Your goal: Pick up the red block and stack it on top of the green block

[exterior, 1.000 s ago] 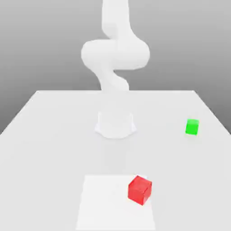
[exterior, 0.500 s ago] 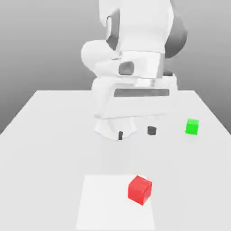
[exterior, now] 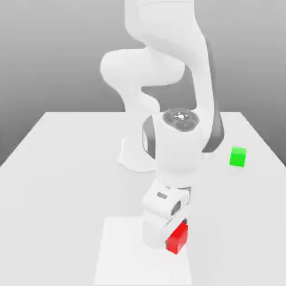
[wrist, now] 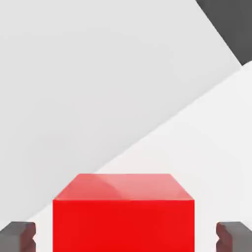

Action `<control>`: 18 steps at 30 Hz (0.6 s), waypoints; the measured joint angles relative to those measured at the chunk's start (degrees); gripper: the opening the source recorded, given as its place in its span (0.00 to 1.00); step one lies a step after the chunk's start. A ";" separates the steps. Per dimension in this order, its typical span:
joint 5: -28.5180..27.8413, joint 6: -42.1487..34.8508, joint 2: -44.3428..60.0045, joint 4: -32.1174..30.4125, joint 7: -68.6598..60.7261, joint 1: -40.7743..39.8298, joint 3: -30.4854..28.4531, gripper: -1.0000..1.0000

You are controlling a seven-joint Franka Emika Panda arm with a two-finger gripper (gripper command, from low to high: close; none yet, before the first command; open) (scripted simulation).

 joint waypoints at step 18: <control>6.06 -14.66 -19.58 -4.19 -11.91 15.77 9.68 0.00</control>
